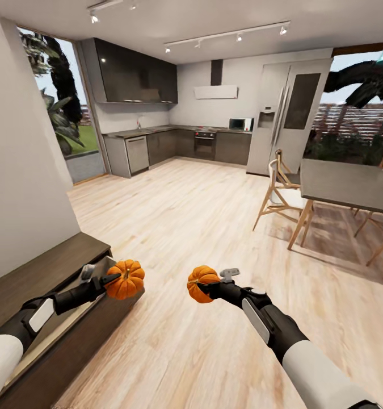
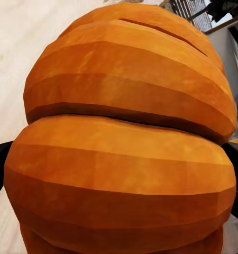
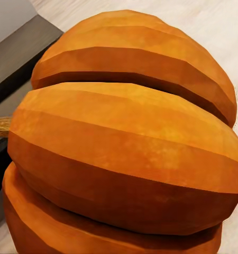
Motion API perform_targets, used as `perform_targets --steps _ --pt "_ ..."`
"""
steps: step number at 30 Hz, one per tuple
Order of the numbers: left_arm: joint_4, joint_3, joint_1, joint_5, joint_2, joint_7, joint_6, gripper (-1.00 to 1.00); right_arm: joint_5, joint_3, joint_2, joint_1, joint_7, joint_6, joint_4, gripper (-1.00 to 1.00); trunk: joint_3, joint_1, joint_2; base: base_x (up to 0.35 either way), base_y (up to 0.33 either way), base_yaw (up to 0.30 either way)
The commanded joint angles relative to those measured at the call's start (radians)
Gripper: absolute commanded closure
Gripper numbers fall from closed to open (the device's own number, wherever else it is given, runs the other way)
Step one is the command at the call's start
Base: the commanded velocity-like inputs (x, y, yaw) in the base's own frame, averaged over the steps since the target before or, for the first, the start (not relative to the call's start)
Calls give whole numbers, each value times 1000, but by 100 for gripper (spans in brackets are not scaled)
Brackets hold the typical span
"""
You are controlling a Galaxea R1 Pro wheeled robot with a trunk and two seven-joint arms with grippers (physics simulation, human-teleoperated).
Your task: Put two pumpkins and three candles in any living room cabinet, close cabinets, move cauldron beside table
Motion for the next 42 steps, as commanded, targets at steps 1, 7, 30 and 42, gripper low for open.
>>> perform_targets --steps 1,7,30,42 --pt "0 0 0 1 0 -1 1 100 -2 0 0 0 -1 0 0 100 0 0 0 210 -269 284" --pt "0 1 0 1 2 -1 1 100 -3 0 0 0 -1 -1 0 100 0 0 0 143 -161 284" --pt "0 2 0 1 2 -3 1 100 -4 0 0 0 -1 -1 0 100 0 0 0 104 -103 284" --pt "0 1 0 1 2 -3 1 100 -4 0 0 0 -1 -1 1 100 0 0 0 253 -230 284"
